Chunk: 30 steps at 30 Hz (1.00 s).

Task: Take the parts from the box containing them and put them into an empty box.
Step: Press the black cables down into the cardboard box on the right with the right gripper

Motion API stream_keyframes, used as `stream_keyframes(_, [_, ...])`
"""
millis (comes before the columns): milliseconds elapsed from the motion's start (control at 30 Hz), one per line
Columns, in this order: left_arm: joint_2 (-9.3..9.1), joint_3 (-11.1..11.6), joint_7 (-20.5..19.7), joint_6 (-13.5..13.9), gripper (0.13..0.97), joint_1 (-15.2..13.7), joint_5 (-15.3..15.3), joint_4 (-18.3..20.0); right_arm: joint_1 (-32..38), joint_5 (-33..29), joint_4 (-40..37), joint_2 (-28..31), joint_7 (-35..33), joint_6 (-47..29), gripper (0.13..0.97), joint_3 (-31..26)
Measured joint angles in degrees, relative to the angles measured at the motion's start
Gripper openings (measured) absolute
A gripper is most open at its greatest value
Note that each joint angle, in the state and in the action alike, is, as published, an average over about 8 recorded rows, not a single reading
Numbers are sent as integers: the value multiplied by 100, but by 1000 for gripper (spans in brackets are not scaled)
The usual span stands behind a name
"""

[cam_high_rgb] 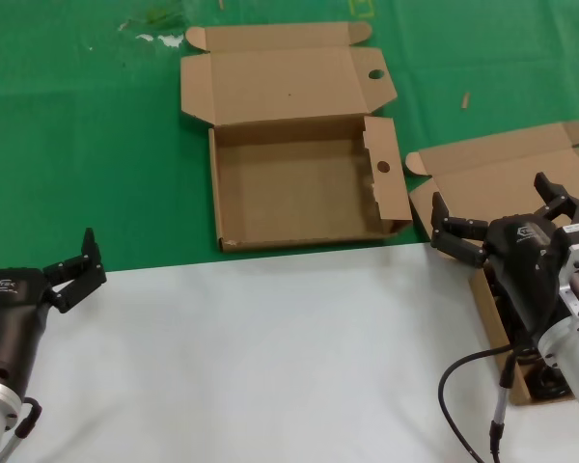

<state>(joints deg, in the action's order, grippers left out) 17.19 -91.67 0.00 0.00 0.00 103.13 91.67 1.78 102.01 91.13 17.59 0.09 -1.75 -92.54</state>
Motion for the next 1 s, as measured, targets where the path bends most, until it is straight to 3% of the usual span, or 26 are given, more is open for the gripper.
stream_keyframes(700, [0, 0, 0, 0, 964, 0, 0, 0, 0, 0, 0, 0, 0, 0, 966, 0])
stream_keyframes(1000, [0, 0, 0, 0, 917, 0, 0, 0, -14, -27, 17, 297, -24, -140, 966, 83])
